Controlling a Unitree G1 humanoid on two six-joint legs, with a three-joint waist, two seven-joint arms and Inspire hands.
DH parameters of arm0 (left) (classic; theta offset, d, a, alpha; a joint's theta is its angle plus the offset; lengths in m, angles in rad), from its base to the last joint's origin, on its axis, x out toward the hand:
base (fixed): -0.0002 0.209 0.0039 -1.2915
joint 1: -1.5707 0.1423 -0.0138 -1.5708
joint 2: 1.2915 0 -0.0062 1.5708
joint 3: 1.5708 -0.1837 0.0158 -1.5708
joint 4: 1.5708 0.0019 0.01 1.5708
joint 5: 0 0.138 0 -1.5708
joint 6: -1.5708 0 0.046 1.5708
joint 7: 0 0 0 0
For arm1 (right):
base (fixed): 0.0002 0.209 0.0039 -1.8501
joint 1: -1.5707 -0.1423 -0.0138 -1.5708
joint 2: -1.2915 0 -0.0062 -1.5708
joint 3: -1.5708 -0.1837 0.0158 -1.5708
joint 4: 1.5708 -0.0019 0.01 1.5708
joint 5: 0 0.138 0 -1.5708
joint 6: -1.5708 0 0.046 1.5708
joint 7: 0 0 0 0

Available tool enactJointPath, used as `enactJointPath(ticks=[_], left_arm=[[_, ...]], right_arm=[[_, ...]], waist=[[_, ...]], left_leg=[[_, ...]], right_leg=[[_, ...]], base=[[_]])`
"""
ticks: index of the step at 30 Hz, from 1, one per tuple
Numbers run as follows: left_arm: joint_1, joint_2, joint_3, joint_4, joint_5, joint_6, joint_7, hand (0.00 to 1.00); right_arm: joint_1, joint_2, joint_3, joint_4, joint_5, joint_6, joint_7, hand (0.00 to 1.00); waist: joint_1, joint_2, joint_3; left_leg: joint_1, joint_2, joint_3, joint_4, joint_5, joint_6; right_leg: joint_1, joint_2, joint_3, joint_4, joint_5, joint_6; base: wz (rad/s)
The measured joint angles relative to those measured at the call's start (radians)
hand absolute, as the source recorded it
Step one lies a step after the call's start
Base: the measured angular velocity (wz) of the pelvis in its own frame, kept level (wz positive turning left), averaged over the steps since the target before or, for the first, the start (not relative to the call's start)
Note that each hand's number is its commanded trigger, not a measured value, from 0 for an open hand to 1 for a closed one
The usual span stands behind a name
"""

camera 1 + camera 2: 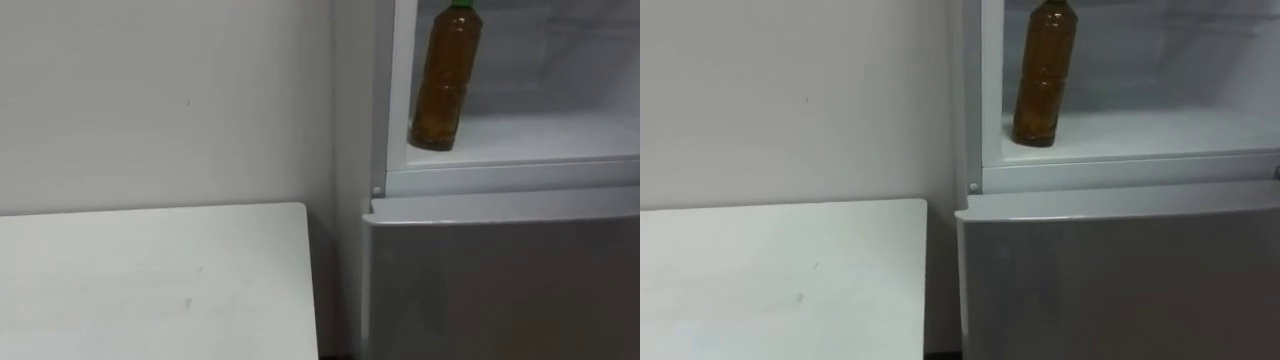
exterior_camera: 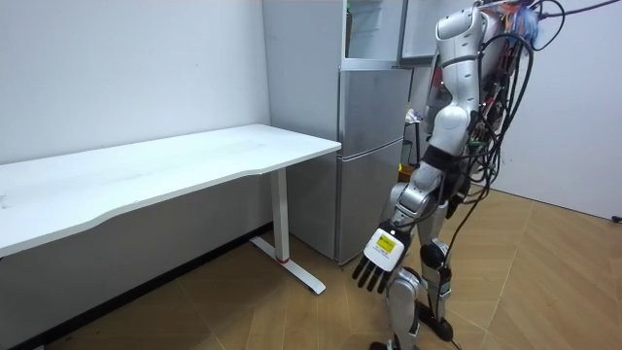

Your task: Put the bottle in the upper fridge

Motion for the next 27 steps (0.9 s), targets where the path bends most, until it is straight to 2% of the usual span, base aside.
enactJointPath(ticks=[8, 12, 14, 19, 22, 26, 27], left_arm=[[-0.044, 0.007, 0.002, 0.000, 0.111, 0.042, -0.009, 0.00], [-0.050, 0.007, 0.001, -0.002, 0.117, 0.049, -0.014, 0.00], [-0.050, 0.007, 0.004, -0.002, 0.115, 0.058, -0.018, 0.00], [-0.046, 0.007, 0.005, -0.001, 0.115, 0.059, -0.015, 0.00], [-0.039, 0.006, 0.036, -0.004, 0.115, 0.056, -0.012, 0.00], [-0.025, 0.005, 0.076, -0.011, 0.110, 0.056, -0.012, 0.00], [-0.022, 0.005, 0.089, -0.019, 0.110, 0.056, -0.012, 0.00]], right_arm=[[-0.021, -0.002, -0.001, 0.032, 0.000, 0.039, 0.004, 0.00], [-0.020, -0.002, -0.003, 0.031, 0.015, 0.040, 0.004, 0.00], [-0.018, -0.002, -0.007, 0.029, 0.042, 0.053, 0.002, 0.00], [-0.024, -0.007, -0.068, 0.019, 0.073, 0.060, -0.030, 0.00], [0.002, -0.014, -0.133, -0.058, 0.136, 0.060, -0.074, 0.00], [0.004, -0.030, -0.238, -0.127, 0.191, 0.053, -0.135, 0.00], [0.008, -0.030, -0.261, -0.151, 0.200, 0.048, -0.155, 0.00]], waist=[[0.006, -0.005, 0.0005], [0.003, -0.004, 0.0008], [0.002, -0.003, 0.0005], [-0.021, -0.003, 0.0005], [-0.025, -0.004, 0.0001], [-0.053, -0.009, -0.0009], [-0.055, -0.017, -0.0041]], left_leg=[[0.000, -0.001, -0.001, 0.001, 0.000, 0.000], [0.000, 0.000, 0.001, 0.001, 0.000, 0.000], [0.000, 0.000, 0.002, 0.002, 0.000, 0.000], [0.001, 0.000, 0.004, 0.004, 0.000, 0.000], [0.008, 0.002, 0.015, 0.003, 0.000, 0.000], [0.010, 0.001, 0.020, -0.003, 0.000, 0.000], [0.013, 0.001, 0.023, -0.005, 0.000, 0.000]], right_leg=[[0.001, 0.000, 0.000, 0.000, -0.001, 0.000], [0.000, 0.000, 0.002, 0.000, -0.001, -0.001], [0.000, 0.000, 0.005, 0.001, -0.002, -0.001], [-0.001, 0.000, 0.013, 0.003, -0.003, -0.001], [-0.001, 0.000, 0.021, 0.005, -0.003, -0.001], [-0.003, 0.000, 0.023, 0.006, -0.003, -0.001], [-0.004, 0.000, 0.025, 0.008, -0.004, -0.001]], base=[[0.01], [0.00], [0.00], [-0.01], [-0.09], [-0.02], [-0.05]])
